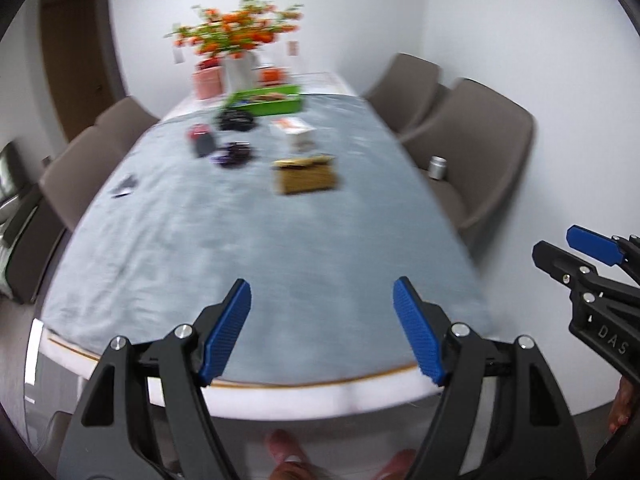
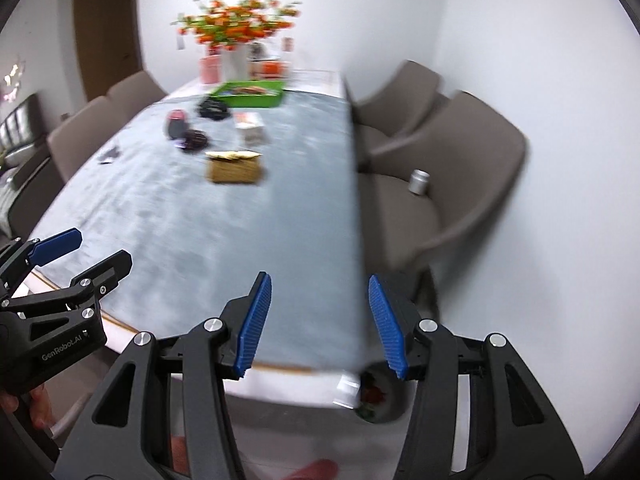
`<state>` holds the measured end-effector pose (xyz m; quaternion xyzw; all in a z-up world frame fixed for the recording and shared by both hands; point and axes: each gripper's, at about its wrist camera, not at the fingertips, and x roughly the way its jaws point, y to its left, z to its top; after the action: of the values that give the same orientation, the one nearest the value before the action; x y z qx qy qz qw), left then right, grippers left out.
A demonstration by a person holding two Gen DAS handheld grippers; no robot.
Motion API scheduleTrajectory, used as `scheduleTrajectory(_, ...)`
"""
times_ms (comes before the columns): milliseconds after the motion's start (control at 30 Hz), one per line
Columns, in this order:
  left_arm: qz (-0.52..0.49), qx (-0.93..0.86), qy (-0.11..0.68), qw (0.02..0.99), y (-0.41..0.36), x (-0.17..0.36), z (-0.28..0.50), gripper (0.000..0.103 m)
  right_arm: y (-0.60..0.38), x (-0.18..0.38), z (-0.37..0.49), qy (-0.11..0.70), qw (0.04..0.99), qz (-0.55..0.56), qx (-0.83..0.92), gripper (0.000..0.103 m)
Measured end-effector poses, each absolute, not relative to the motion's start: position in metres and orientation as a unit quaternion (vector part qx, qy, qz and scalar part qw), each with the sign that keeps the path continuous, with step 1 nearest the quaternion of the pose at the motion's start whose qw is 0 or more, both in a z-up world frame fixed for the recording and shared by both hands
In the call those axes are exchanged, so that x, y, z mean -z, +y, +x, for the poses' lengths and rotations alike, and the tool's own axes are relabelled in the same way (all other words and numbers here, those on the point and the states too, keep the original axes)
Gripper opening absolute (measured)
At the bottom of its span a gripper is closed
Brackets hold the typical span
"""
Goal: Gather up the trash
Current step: 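Move both open tools back over the table, then grasp the crumpled white paper with the left tool while the right tool approaches the red can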
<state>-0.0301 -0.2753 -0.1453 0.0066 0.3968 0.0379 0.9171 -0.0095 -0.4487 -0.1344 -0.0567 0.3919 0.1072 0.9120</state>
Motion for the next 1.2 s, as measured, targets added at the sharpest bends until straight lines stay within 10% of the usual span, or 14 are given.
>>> scheduleTrajectory(433, -0.015, -0.144, 0.378, 0.914, -0.052, 0.123, -0.012, 0.074, -0.216, 0.112, 0.026, 0.377, 0.893, -0.08, -0.232, 0.049)
scheduleTrajectory(1200, -0.037, -0.189, 0.384, 0.903, 0.07, 0.145, 0.117, 0.074, -0.089, 0.133, 0.178, 0.374, 0.874, -0.129, -0.281, 0.049)
